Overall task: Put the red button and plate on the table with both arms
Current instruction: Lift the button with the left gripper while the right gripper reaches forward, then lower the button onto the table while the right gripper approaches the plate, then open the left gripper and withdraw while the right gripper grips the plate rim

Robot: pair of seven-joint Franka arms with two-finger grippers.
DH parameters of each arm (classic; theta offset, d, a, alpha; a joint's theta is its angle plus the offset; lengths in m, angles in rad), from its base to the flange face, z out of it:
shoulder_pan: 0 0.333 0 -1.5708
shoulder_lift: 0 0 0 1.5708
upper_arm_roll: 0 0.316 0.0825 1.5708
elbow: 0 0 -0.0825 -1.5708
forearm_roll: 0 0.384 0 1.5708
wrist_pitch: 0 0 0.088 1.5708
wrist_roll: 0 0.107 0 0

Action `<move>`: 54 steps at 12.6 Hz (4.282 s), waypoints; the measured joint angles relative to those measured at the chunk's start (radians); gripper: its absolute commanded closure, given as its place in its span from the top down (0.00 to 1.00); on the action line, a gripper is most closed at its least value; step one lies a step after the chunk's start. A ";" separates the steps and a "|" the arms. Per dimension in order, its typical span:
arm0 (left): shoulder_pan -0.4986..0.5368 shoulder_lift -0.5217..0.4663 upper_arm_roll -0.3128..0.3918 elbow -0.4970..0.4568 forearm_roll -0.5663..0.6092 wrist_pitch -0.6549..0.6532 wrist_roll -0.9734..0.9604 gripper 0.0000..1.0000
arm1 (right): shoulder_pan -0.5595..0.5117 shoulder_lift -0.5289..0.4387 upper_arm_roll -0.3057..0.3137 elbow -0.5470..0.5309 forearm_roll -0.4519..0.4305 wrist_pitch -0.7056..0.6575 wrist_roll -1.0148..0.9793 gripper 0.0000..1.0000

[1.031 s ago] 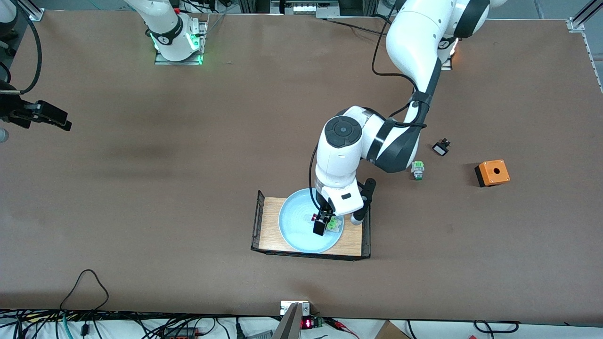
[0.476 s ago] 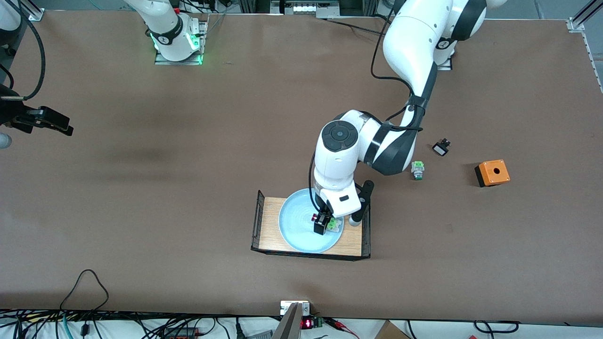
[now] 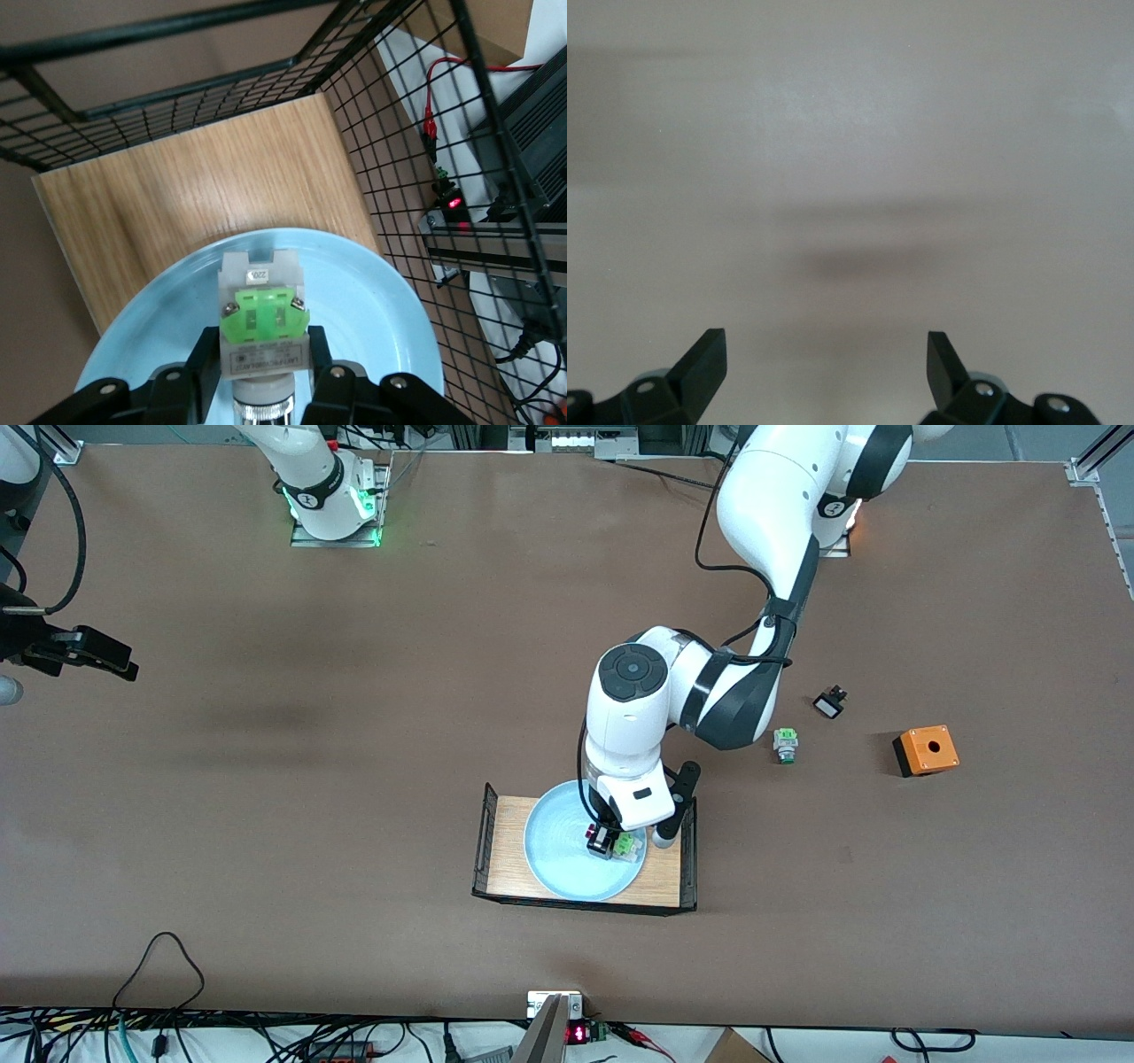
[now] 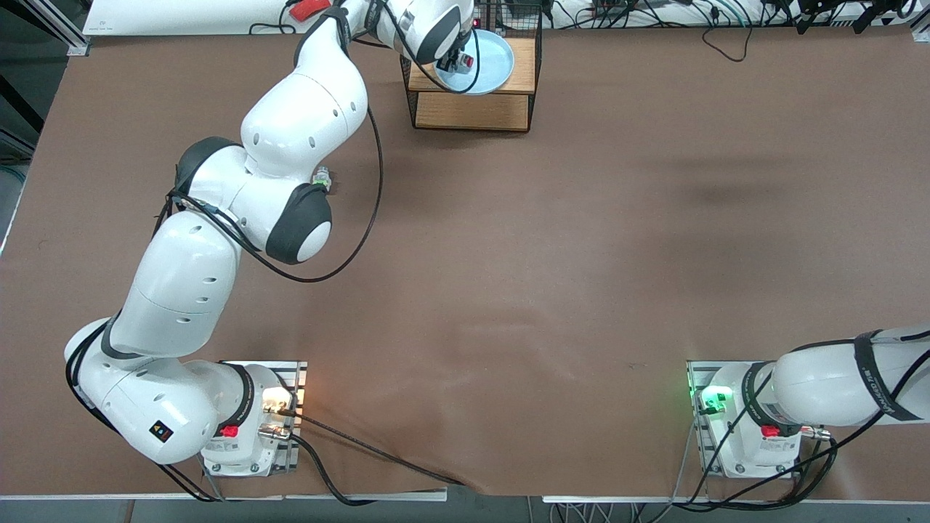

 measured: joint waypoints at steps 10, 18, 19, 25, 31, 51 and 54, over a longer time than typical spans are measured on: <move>0.123 -0.179 0.016 0.021 -0.105 -0.223 0.351 0.03 | 0.211 0.006 0.040 -0.001 0.031 -0.024 0.062 1.00; 0.334 -0.214 0.016 -0.055 -0.190 -0.418 0.898 0.03 | 0.365 0.035 0.045 0.012 0.178 -0.006 0.706 1.00; 0.360 -0.222 0.017 -0.092 -0.198 -0.418 0.986 0.04 | 0.376 0.040 0.045 0.012 0.178 -0.006 0.727 1.00; 0.523 -0.244 0.019 -0.271 -0.256 -0.410 1.498 0.04 | 0.412 0.065 0.045 0.013 0.186 0.012 0.819 1.00; 0.626 -0.246 0.018 -0.530 -0.352 -0.176 1.905 0.04 | 0.564 0.203 0.048 0.052 0.188 0.300 1.094 1.00; 0.640 -0.214 0.003 -0.674 -0.476 0.119 2.158 1.00 | 0.631 0.601 0.048 0.185 0.189 0.841 1.578 0.95; 0.637 -0.283 0.006 -0.671 -0.476 0.088 2.158 1.00 | 0.632 0.610 0.048 0.187 0.189 0.850 1.578 0.66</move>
